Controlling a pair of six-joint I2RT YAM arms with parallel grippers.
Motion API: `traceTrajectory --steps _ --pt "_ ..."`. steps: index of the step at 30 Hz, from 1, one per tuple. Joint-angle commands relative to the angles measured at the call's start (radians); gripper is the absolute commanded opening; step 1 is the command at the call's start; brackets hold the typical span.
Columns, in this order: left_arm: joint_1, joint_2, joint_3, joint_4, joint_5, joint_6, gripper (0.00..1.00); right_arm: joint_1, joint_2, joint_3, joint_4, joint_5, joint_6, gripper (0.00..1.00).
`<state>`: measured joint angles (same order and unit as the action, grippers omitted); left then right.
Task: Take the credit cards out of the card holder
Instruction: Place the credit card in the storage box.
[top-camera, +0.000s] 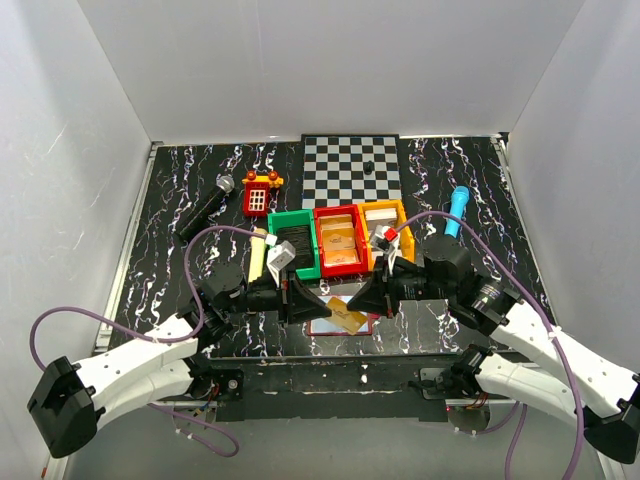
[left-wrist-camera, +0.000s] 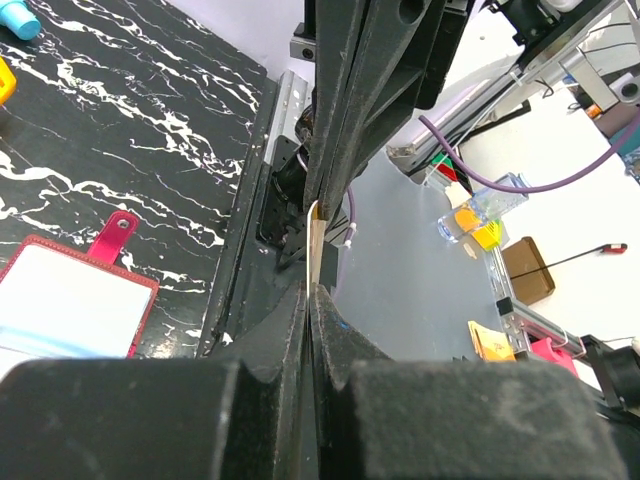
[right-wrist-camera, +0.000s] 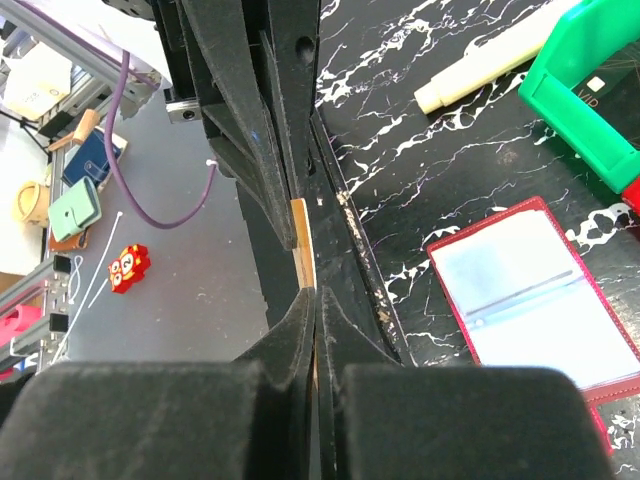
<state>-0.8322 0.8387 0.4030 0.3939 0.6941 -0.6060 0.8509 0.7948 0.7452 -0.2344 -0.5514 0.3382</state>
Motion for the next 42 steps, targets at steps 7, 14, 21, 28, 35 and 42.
traceTrajectory --steps 7,14,21,28,35,42 --pt "-0.004 -0.044 0.037 -0.055 -0.102 0.025 0.27 -0.018 0.006 0.074 0.018 -0.012 -0.005 0.01" --pt "-0.001 -0.154 0.080 -0.288 -0.367 0.055 0.98 -0.064 0.021 0.172 -0.106 0.291 0.030 0.01" --pt "0.004 -0.299 0.043 -0.374 -0.602 0.035 0.98 -0.085 0.138 0.290 -0.088 0.417 -0.450 0.01" --pt "0.005 -0.317 0.054 -0.424 -0.628 0.041 0.98 -0.179 0.297 0.334 -0.043 0.126 -0.885 0.01" --pt "0.005 -0.349 0.056 -0.477 -0.639 0.064 0.98 -0.214 0.618 0.551 -0.428 0.125 -1.160 0.01" --pt "0.005 -0.340 0.043 -0.489 -0.639 0.074 0.98 -0.257 0.722 0.516 -0.306 0.119 -1.177 0.01"
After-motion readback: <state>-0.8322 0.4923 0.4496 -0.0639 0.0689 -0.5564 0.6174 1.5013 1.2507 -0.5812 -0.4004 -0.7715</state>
